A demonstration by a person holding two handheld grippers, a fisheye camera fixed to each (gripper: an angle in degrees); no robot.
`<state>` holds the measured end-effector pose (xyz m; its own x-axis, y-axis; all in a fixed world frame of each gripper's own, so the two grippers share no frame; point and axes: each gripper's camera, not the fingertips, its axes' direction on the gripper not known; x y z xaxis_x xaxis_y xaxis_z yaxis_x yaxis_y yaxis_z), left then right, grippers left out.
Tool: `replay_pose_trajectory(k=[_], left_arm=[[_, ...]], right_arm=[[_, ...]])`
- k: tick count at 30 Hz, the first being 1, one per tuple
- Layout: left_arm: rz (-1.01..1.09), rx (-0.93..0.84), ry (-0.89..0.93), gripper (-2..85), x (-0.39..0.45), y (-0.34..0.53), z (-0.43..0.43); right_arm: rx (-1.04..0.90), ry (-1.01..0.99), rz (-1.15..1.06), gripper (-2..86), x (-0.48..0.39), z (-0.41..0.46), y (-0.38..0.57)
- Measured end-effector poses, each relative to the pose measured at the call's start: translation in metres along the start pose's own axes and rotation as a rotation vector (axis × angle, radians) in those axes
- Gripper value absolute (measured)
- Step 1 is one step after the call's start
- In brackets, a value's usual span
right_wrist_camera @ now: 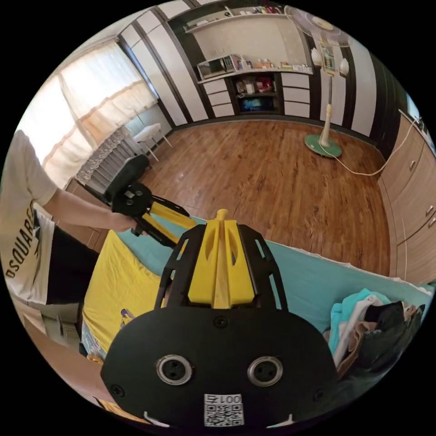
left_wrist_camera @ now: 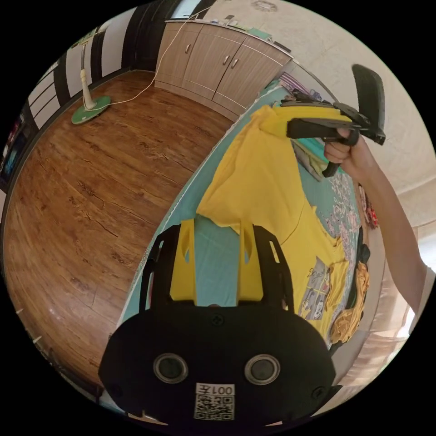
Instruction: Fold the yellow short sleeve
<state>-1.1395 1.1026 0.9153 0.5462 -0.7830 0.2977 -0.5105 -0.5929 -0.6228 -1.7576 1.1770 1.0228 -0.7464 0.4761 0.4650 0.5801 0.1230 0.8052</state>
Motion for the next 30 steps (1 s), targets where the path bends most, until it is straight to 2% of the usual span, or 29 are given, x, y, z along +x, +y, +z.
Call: replay_pose_trajectory(k=[9, 17, 19, 24, 30], left_arm=[[0.033, 0.053, 0.182, 17.4, -0.045, -0.020, -0.002], [0.139, 0.111, 0.556, 18.2, -0.084, -0.026, 0.004], [0.176, 0.119, 0.702, 17.5, -0.093, -0.030, 0.009], [0.247, 0.160, 1.036, 13.4, -0.107, -0.037, 0.021], [0.226, 0.237, 1.028, 4.5, -0.119, -0.042, 0.015]], right_arm=[[0.098, -0.216, -0.117, 8.1, 0.027, -0.066, 0.027], [0.149, -0.476, -0.233, 9.4, 0.046, -0.118, 0.037], [0.187, -0.528, -0.227, 9.6, 0.056, -0.130, 0.042], [0.235, -0.489, -0.123, 9.4, 0.076, -0.146, 0.054], [0.192, -0.345, -0.008, 8.4, 0.077, -0.155, 0.054]])
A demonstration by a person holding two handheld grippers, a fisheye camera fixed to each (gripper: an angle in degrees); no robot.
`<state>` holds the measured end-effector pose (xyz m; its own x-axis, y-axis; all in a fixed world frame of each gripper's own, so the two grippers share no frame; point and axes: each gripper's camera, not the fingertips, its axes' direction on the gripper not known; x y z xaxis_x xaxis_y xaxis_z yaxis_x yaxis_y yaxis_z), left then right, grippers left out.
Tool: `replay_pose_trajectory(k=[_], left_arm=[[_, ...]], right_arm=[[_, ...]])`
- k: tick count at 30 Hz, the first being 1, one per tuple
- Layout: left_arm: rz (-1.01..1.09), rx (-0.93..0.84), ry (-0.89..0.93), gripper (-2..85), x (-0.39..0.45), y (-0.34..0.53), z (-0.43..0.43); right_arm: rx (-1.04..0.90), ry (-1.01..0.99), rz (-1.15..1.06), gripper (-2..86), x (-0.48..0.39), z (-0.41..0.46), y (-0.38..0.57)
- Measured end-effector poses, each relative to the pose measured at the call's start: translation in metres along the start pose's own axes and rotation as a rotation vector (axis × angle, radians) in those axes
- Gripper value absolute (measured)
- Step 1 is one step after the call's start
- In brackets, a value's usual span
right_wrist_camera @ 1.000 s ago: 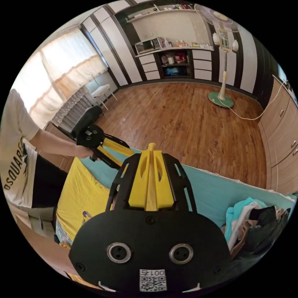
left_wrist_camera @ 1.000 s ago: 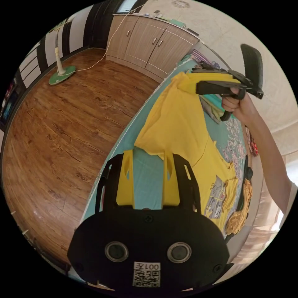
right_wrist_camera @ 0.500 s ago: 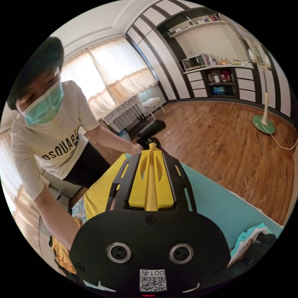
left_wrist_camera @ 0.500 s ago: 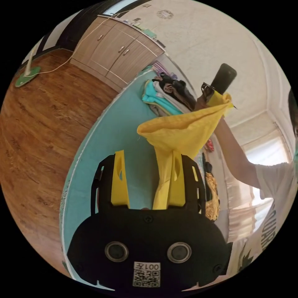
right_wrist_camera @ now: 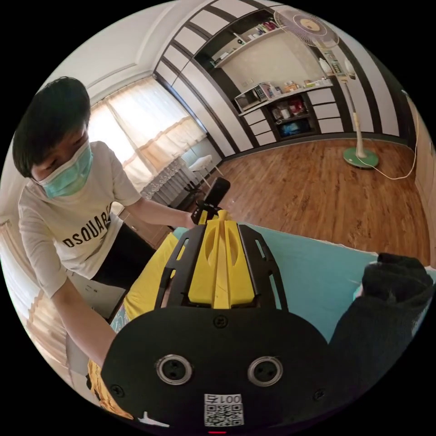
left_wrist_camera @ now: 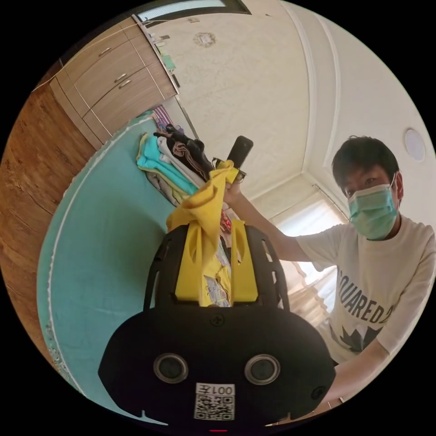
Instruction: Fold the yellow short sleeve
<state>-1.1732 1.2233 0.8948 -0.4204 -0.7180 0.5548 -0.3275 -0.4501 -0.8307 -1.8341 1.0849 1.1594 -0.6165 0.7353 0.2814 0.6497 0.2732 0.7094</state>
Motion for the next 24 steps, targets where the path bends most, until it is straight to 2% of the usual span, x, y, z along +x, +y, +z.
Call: replay_pose_trajectory(k=[3, 6, 15, 19, 24], left_arm=[[0.016, 0.002, -0.096, 1.4, 0.006, -0.003, -0.005], [0.060, -0.077, -0.204, -1.1, 0.017, -0.007, 0.003], [0.240, -0.309, -0.477, -1.4, 0.077, 0.003, 0.060], [0.311, -0.545, -0.527, -1.4, 0.085, 0.026, 0.114], [0.351, -0.824, -0.518, -1.3, 0.077, 0.072, 0.177]], right_arm=[[-0.008, 0.086, 0.018, 7.6, -0.011, 0.002, -0.008], [-0.016, 0.176, 0.033, 6.5, -0.025, 0.008, -0.018], [-0.102, 0.492, 0.064, 3.0, -0.103, 0.041, -0.030], [-0.074, 0.438, 0.136, 2.1, -0.140, 0.058, -0.016], [-0.200, 0.383, 0.277, 2.3, -0.165, 0.097, 0.009]])
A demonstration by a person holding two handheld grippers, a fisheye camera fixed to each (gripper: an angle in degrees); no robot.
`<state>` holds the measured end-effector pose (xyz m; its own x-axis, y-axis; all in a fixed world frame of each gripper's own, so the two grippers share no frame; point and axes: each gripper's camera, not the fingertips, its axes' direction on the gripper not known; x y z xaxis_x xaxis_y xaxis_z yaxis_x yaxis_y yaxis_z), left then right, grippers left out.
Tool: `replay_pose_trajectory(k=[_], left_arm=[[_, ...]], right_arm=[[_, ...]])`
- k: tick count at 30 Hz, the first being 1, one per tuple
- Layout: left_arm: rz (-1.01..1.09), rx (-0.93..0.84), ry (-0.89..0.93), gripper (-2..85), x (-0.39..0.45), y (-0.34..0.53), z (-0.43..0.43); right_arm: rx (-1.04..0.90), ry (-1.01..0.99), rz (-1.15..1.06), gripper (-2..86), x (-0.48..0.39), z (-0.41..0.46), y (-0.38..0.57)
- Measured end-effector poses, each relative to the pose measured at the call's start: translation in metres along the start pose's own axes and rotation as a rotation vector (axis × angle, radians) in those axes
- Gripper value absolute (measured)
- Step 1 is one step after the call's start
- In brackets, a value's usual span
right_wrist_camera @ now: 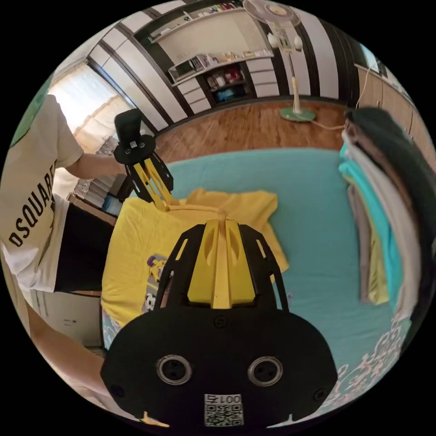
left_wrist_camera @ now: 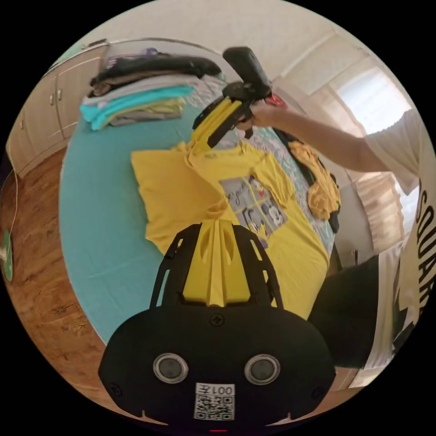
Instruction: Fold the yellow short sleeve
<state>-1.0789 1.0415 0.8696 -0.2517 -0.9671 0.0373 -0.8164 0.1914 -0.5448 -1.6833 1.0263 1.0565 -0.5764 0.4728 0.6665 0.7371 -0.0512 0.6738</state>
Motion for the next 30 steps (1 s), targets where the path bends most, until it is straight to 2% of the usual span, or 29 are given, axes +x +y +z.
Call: replay_pose_trajectory(k=[4, 9, 12, 18, 22, 28, 30], left_arm=[[-0.004, -0.077, 0.023, 0.1, 0.021, -0.003, 0.033], [-0.174, -0.050, -0.181, 2.7, 0.013, -0.007, 0.036], [-0.239, -0.083, -0.266, 3.8, 0.002, -0.017, 0.045], [-0.181, -0.104, -0.332, 1.9, 0.014, -0.034, 0.075], [-0.193, -0.061, -0.355, -0.7, 0.028, -0.035, 0.090], [-0.248, -0.008, -0.429, -1.0, 0.047, -0.032, 0.109], [-0.286, 0.008, -0.431, -1.0, 0.050, -0.029, 0.114]], right_arm=[[-0.189, 0.041, 0.049, 3.0, -0.033, 0.023, 0.010], [-0.011, 0.104, 0.096, 5.9, -0.061, -0.006, -0.005], [-0.003, 0.105, 0.104, 7.6, -0.070, -0.013, -0.023], [0.060, 0.129, 0.189, 9.0, -0.080, 0.004, -0.073], [0.046, 0.122, 0.270, 4.2, -0.086, 0.034, -0.111], [0.123, 0.424, 0.312, 1.0, -0.139, 0.036, -0.133], [0.142, 0.430, 0.327, 1.4, -0.148, 0.030, -0.138]])
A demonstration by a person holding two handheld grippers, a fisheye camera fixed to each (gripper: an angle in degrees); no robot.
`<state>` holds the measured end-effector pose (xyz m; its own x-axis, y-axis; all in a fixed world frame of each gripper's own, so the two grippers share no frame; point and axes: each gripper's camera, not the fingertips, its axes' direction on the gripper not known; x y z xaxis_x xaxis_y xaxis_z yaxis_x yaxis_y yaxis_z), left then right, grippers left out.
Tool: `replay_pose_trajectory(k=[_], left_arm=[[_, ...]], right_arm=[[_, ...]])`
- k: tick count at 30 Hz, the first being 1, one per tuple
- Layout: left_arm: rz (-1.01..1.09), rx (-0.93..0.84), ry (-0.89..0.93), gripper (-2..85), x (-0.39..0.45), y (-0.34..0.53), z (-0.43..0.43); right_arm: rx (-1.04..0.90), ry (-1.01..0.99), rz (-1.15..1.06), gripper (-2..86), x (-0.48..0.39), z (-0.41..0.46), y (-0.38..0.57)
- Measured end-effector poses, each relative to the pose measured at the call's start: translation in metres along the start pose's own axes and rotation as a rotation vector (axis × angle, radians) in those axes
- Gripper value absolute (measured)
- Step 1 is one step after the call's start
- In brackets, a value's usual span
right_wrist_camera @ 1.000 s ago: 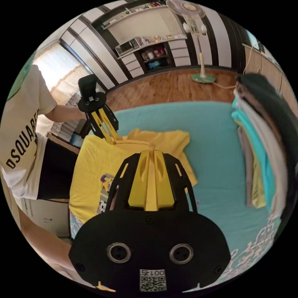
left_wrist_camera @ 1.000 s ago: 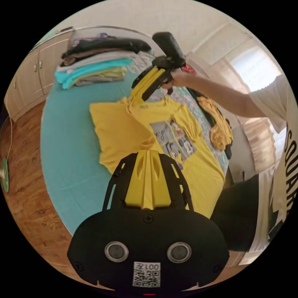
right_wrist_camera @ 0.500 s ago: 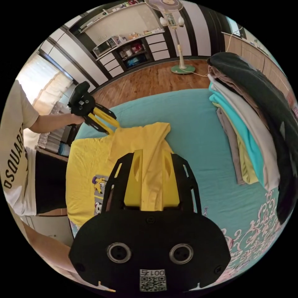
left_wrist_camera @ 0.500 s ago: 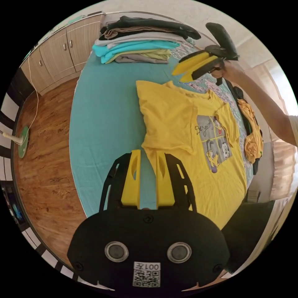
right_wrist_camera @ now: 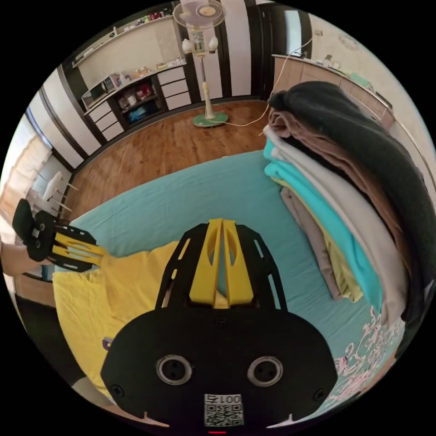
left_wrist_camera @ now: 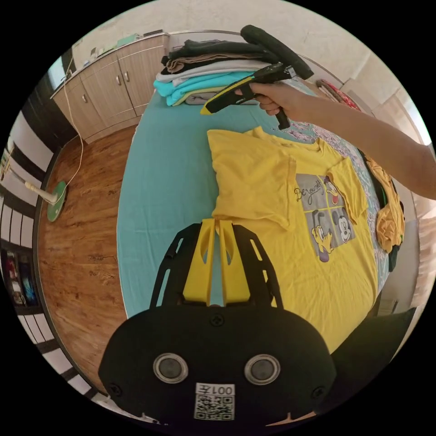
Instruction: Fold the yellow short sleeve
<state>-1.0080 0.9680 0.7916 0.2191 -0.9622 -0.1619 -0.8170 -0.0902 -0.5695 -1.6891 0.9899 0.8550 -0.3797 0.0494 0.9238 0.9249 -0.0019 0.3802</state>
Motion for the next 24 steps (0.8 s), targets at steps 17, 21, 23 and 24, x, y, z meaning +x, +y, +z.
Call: replay_pose_trajectory(k=[17, 21, 23, 24], left_arm=[[-0.033, -0.007, -0.028, -1.2, 0.022, -0.006, 0.050], [-0.052, 0.006, -0.046, -1.2, 0.022, -0.009, 0.061], [-0.067, -0.012, -0.051, -1.2, 0.020, -0.011, 0.070], [-0.073, -0.014, -0.054, -1.2, 0.019, -0.011, 0.075]], right_arm=[[-0.155, -0.118, -0.098, 2.3, -0.141, -0.033, 0.017], [-0.121, -0.018, -0.115, 1.6, -0.176, -0.048, 0.014], [-0.174, 0.014, -0.140, 1.5, -0.194, -0.042, 0.014], [-0.173, 0.004, -0.143, 1.5, -0.202, -0.044, 0.015]])
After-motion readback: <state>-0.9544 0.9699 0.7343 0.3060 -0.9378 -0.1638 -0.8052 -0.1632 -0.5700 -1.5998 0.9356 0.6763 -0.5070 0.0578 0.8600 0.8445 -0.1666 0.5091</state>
